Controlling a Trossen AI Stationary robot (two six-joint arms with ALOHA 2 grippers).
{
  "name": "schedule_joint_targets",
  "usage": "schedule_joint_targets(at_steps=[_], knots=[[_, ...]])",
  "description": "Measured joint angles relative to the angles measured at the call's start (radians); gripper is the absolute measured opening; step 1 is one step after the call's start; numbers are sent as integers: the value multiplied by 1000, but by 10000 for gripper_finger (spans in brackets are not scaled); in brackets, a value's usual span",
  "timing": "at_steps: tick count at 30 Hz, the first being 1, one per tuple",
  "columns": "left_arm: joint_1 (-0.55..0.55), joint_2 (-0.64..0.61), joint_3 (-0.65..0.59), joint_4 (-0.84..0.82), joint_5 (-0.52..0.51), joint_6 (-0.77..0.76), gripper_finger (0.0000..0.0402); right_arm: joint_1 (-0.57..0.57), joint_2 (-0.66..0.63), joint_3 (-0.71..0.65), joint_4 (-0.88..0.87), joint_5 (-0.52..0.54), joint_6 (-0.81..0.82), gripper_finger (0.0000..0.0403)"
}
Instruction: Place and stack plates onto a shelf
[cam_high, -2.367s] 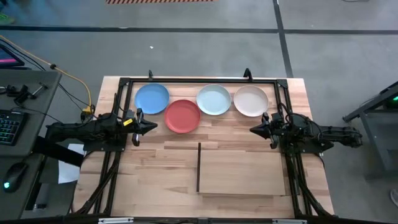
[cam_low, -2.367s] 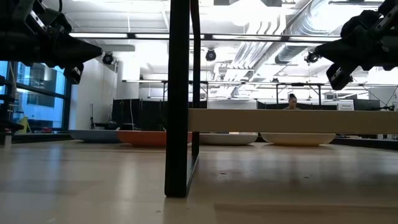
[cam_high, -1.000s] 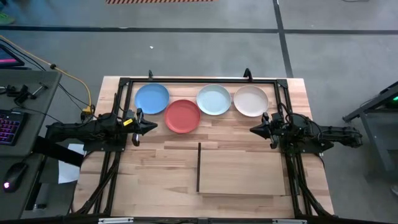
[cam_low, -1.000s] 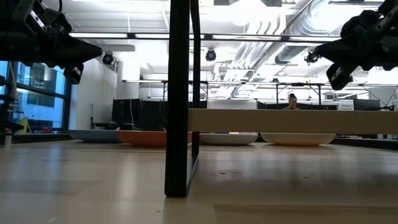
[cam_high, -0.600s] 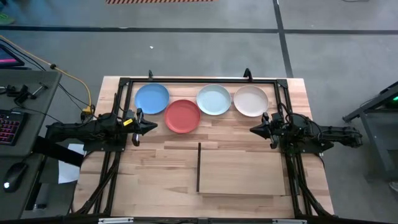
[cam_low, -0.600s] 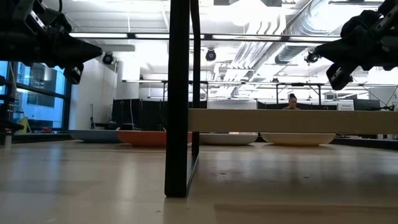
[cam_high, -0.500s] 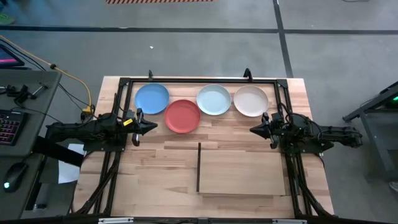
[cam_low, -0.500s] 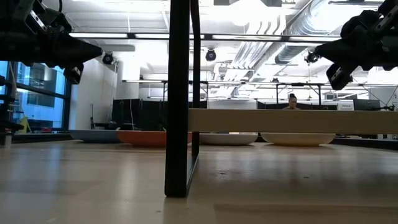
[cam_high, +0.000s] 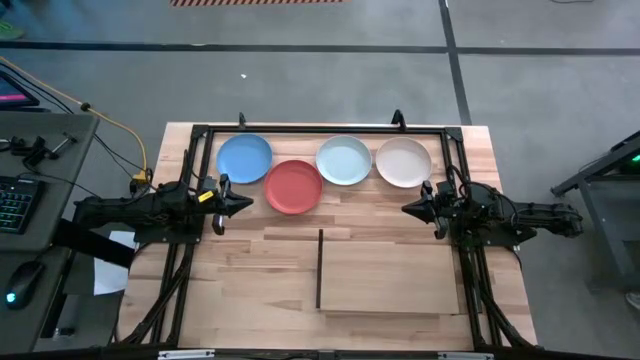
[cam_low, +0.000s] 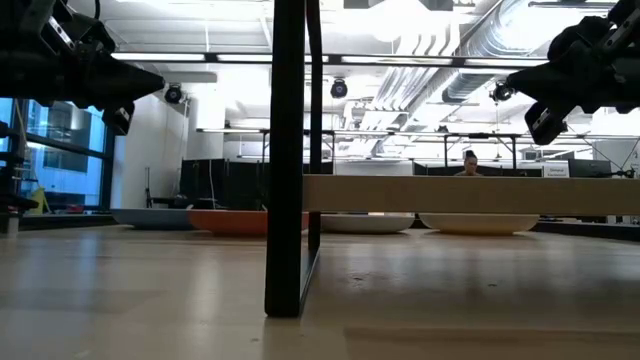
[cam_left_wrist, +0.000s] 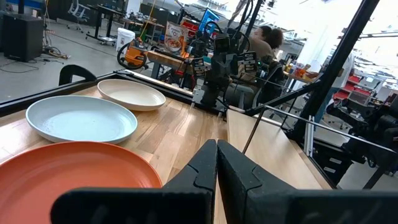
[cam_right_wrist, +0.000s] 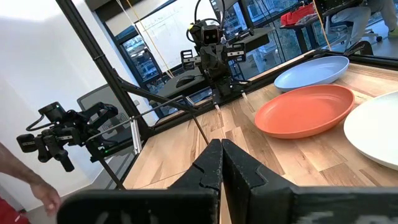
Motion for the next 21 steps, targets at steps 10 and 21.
schedule_joint_targets(at_steps=[10, 21], knots=[[0, 0, 0, 0, 0, 0, 3, 0, 0, 0, 0, 3, -3, 0], [0, 0, 0, 0, 0, 0, 3, -1, -1, 24, 386, 456, 335, 0]])
